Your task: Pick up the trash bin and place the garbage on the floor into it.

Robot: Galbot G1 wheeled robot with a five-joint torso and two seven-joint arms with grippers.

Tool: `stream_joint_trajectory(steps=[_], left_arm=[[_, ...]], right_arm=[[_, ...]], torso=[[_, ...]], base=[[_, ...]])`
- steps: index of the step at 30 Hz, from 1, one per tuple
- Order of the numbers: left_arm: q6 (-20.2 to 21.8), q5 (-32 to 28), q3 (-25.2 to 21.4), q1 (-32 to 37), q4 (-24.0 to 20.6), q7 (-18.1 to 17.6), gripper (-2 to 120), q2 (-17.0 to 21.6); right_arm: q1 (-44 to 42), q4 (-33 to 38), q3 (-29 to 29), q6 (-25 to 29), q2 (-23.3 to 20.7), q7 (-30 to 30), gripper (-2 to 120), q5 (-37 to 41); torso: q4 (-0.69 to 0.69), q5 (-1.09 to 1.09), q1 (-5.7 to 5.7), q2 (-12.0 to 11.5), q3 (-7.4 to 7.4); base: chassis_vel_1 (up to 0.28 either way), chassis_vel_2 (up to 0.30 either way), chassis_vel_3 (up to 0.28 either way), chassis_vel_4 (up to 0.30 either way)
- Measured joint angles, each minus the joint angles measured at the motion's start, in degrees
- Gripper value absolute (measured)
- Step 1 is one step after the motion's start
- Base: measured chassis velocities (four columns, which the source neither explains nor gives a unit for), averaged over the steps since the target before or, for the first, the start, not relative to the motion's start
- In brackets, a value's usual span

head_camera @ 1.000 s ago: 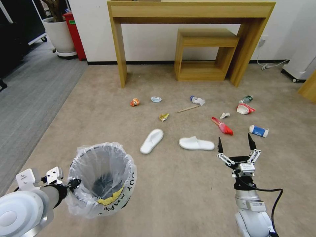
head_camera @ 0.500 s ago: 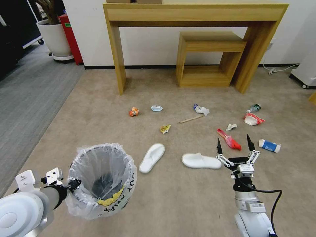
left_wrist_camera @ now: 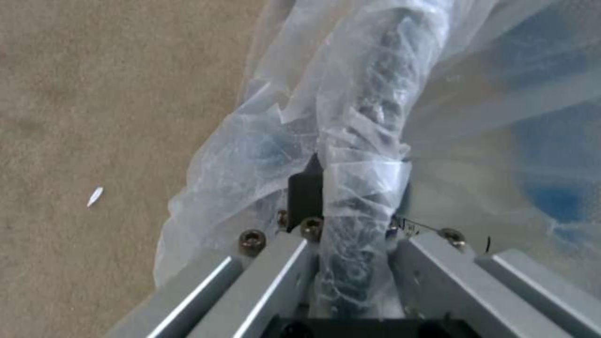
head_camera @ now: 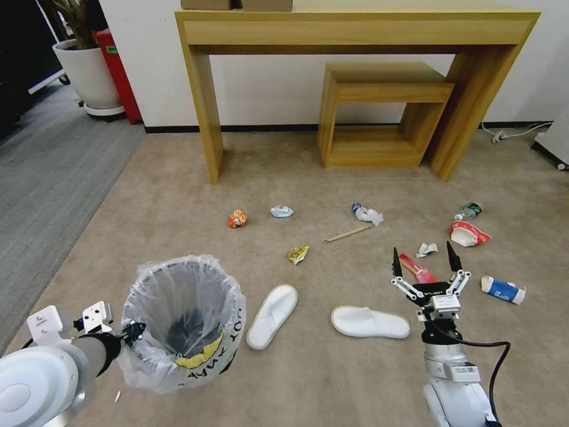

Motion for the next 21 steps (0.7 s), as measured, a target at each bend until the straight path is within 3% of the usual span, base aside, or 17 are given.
stream_joint_trajectory(steps=[21], left_arm=[[-0.67, -0.11, -2.22, 0.17, 1.53, -0.60, 0, 0.98]], right_arm=[[0.03, -0.17, 0.32, 0.45, -0.14, 0.13, 100, -0.84]], torso=[[0.00, -0.01, -0.02, 0.01, -0.01]], base=[[-0.002, 0.004, 0.005, -0.002]])
